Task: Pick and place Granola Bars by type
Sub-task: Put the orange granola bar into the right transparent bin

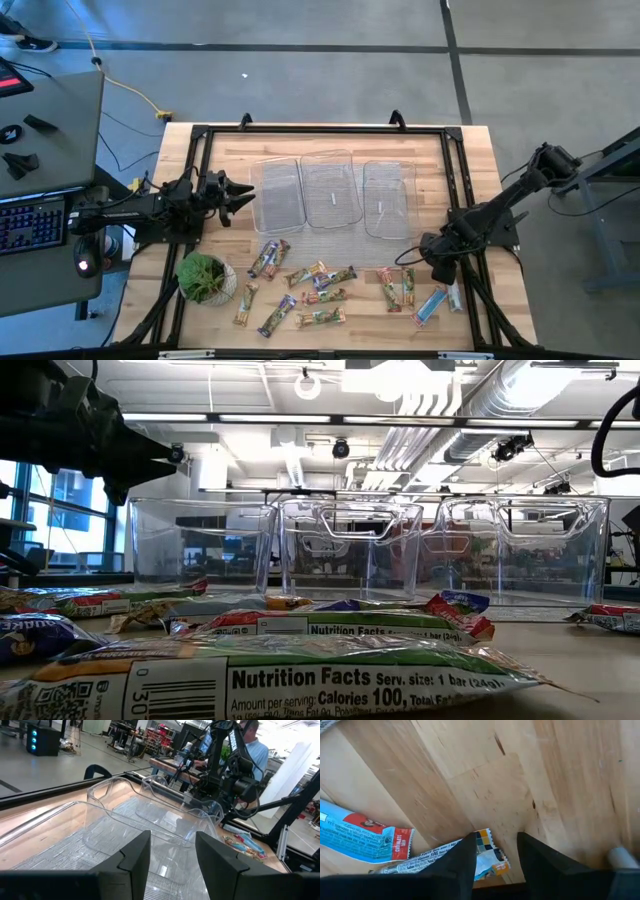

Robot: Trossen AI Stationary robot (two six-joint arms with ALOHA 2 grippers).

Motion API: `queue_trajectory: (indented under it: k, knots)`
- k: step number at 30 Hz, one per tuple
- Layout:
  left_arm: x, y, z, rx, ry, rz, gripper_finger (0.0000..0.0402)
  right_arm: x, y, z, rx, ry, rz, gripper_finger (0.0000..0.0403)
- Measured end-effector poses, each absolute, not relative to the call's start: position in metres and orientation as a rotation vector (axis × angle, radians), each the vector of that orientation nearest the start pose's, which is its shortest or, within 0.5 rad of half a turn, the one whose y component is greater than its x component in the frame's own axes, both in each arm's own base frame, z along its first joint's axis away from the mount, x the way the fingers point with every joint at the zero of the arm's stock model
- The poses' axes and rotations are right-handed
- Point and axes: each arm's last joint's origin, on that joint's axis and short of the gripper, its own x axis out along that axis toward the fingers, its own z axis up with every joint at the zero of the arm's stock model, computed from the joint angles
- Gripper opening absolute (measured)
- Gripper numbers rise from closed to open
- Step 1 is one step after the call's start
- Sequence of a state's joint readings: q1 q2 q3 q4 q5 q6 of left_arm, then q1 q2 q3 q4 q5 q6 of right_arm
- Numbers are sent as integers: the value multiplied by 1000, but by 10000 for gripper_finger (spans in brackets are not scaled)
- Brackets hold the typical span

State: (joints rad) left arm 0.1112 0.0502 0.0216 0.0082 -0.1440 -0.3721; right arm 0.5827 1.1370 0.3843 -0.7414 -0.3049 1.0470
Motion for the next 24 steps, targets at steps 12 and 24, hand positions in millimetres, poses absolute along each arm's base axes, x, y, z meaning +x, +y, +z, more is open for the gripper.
queue_trajectory:
  k: [12, 24]
  knots:
    - [98, 15, 168, -370, -27, 255, 149, 109, 82, 123, 578, 1696, -139, 6]
    - [98, 15, 168, -370, -26, 254, 149, 135, 98, 163, 624, 1570, -98, 1]
